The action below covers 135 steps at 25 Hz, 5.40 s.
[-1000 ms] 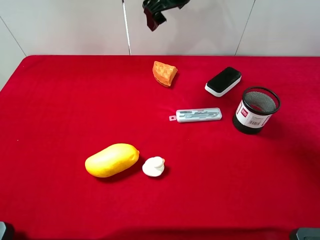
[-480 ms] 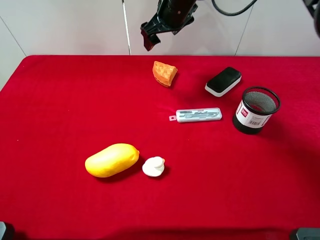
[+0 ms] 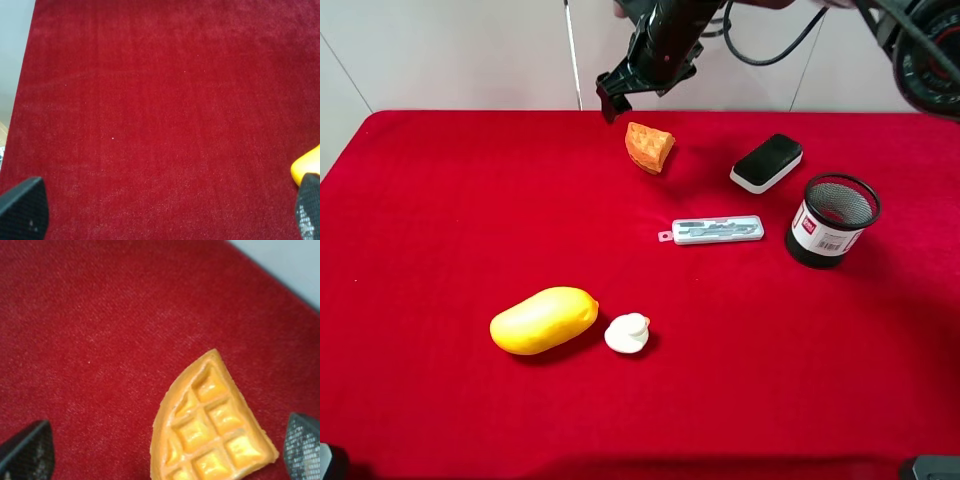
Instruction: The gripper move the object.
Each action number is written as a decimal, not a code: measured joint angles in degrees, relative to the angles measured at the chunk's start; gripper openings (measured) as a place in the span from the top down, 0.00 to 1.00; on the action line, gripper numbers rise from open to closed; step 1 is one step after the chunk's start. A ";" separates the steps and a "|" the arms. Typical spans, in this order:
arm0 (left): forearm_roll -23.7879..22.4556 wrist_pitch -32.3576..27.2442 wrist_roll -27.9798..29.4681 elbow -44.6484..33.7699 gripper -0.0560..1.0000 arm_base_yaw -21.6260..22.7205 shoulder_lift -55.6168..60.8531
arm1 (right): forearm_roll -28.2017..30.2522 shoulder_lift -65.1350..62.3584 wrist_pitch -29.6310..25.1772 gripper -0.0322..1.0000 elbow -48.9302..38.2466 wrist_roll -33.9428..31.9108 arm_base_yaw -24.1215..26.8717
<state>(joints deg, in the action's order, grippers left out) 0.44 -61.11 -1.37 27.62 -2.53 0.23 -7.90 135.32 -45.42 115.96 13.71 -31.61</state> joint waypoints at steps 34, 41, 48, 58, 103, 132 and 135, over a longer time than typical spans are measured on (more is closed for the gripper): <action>-0.44 0.00 0.00 0.00 0.02 0.00 0.00 | 2.75 8.28 2.77 0.30 0.64 0.00 2.67; -0.44 0.00 0.00 0.00 0.02 0.00 0.00 | 2.88 9.07 2.83 0.30 0.64 0.00 2.96; -0.44 0.00 0.00 0.00 0.02 0.00 0.00 | 2.88 9.64 2.83 0.30 0.64 0.00 2.96; -0.44 0.00 0.00 0.00 0.02 0.00 0.00 | 2.83 9.64 2.83 0.33 0.64 0.00 2.96; -0.44 0.00 0.00 0.00 0.02 0.00 0.00 | 2.76 0.21 -8.25 0.45 1.13 0.00 2.96; -0.44 0.00 0.00 0.00 0.02 0.00 0.00 | 3.26 -29.27 -11.98 0.45 -28.52 2.73 2.96; -0.44 0.00 0.00 0.00 0.02 0.00 0.00 | 3.26 -33.43 -11.77 0.45 -33.27 2.73 2.96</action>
<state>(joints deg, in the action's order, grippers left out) 0.00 -61.11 -1.37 27.62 -2.53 0.23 -4.64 101.89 -57.20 82.69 16.44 -28.66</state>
